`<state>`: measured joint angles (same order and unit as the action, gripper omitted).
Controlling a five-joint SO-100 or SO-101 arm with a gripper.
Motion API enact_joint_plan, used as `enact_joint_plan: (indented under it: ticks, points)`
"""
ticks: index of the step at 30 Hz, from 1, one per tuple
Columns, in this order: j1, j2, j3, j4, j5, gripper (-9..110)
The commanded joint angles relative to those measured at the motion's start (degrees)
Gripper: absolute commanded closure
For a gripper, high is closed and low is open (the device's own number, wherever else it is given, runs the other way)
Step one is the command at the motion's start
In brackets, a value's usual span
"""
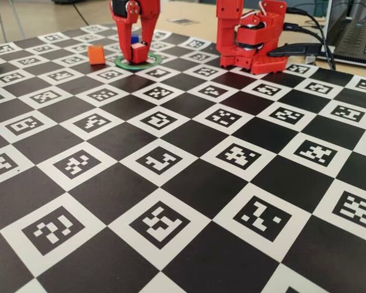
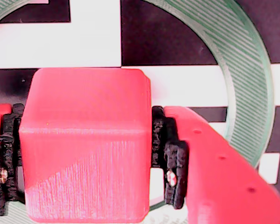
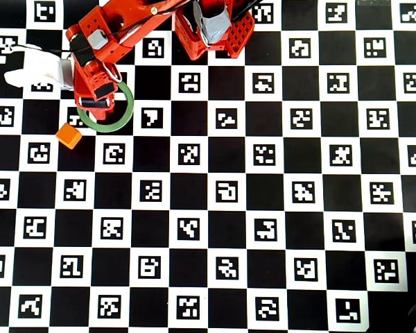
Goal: Grab the red cube then put it in the green circle then put the blue cube on top and finally the orange cube on top
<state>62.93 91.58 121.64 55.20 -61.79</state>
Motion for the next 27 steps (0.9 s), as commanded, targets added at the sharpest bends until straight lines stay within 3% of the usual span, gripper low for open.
enact_joint_plan:
  ticks: [1,10,27]
  points:
    - [0.6,1.1,-0.3,-0.6,-0.1,71]
    - [0.8,1.3,-0.3,-0.7,0.1,60]
    - [0.1,7.6,-4.0,5.9,2.2,56]
